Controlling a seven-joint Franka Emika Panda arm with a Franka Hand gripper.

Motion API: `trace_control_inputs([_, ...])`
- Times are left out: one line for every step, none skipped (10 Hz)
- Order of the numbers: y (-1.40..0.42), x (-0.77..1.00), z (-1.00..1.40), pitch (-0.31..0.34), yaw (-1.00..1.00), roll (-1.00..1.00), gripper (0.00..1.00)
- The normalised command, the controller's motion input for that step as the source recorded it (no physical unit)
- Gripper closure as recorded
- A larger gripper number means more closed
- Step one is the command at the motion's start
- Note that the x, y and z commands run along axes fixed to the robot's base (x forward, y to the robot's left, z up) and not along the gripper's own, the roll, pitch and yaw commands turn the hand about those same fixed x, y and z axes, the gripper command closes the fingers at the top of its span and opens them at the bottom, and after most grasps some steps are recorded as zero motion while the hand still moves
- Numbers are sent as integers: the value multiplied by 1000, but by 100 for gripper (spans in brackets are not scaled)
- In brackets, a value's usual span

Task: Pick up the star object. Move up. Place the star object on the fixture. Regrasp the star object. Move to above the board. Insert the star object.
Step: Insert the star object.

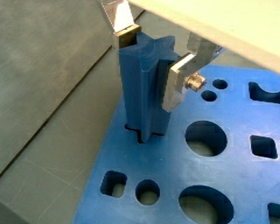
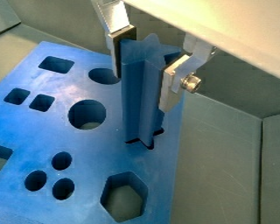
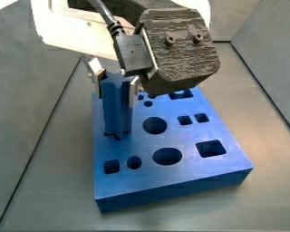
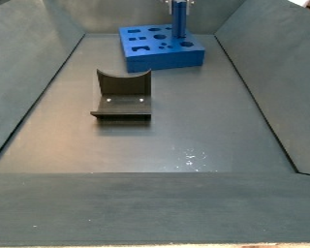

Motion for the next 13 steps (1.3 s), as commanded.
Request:
trace_control_inputs([0,-377,-80,0,0,60,100])
trace_control_inputs([0,-509,-120,-14,-160,126,100])
trace_control_inputs([0,0,-26,-11,0,0,100])
trace_control_inputs([-100,54,-814,-229,-17,14,100])
trace_control_inputs([-149,129,-1000,-40,-43,6,100])
trace_control_inputs([-91,291,-1000,-9,0,3,100])
trace_control_inputs([-66,303,-1000,-9,0,9,100])
trace_control_inputs([0,286,-1000,-14,3,77,100])
trace_control_inputs([0,277,-1000,-17,26,103,100])
trace_control_inputs([0,191,-1000,-37,34,149,100])
trace_control_inputs([0,0,-51,0,0,11,100])
trace_control_inputs([-120,-46,-854,-317,0,331,100])
trace_control_inputs([-129,-83,-911,-297,0,300,100])
